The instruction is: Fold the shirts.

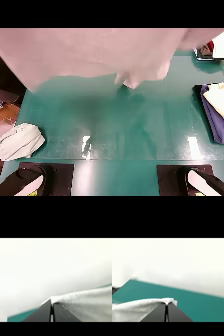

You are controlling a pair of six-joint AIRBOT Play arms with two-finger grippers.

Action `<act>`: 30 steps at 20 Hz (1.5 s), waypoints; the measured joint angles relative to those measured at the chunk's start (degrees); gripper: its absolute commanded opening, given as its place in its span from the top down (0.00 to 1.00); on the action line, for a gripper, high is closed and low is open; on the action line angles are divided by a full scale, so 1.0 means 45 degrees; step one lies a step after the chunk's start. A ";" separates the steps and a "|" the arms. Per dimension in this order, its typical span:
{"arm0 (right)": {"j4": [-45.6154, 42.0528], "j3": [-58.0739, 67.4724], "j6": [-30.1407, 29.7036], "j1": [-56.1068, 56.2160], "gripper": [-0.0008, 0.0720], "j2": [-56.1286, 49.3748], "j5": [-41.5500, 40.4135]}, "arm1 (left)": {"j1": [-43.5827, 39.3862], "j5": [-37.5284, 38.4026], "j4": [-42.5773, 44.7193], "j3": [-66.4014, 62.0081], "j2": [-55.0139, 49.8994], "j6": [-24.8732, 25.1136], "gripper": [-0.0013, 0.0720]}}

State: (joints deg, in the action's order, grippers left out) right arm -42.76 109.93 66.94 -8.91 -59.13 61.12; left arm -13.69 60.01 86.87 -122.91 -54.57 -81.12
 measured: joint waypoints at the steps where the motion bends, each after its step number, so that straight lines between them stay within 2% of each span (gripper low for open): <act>1: -0.0330 0.0369 0.0000 -0.0335 0.98 0.0437 -0.0073 | 0.0000 -0.0316 -0.0136 -0.0044 0.0330 0.0000 0.95; 5: -0.1316 0.0894 0.0000 -0.2045 0.98 0.2108 -0.0452 | 0.0000 -0.1316 -0.1438 -0.0214 0.1219 -0.0005 0.95; 9: -0.1598 -0.0170 0.0015 -0.3886 0.98 0.3478 -0.0860 | 0.0000 -0.1642 -0.2880 0.0214 0.1447 0.0000 0.95; 13: -0.1443 -0.1370 0.0204 -0.4541 0.98 0.3468 -0.0457 | -0.0005 -0.1336 -0.2749 0.2161 0.1195 -0.0121 0.95; 17: -0.1224 -0.1778 0.0631 -0.3725 0.98 0.1564 0.1316 | -0.0005 0.0228 -0.1933 0.4289 -0.0471 -0.0408 0.95; 22: -0.2710 -0.1919 0.1268 -0.0563 0.98 -0.2492 0.3521 | 0.0005 0.1384 -0.1151 0.5819 -0.4007 -0.0515 0.95; 25: -0.3240 -0.1938 0.1452 0.0937 0.98 -0.5090 0.3536 | 0.0151 0.1205 -0.0884 0.6101 -0.6295 -0.0544 0.95; 29: -0.3551 -0.1943 0.1715 0.1938 0.97 -0.7563 0.2409 | 0.0845 0.0452 -0.1039 0.6222 -0.8276 -0.0636 0.95; 30: -0.3599 -0.1943 0.1783 0.2030 0.97 -0.7917 0.2069 | 0.1035 0.0238 -0.1137 0.6232 -0.8524 -0.0641 0.89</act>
State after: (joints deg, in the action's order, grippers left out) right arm -58.96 101.19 74.96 0.23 -94.76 70.43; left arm -9.04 61.08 81.76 -94.87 -92.92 -84.01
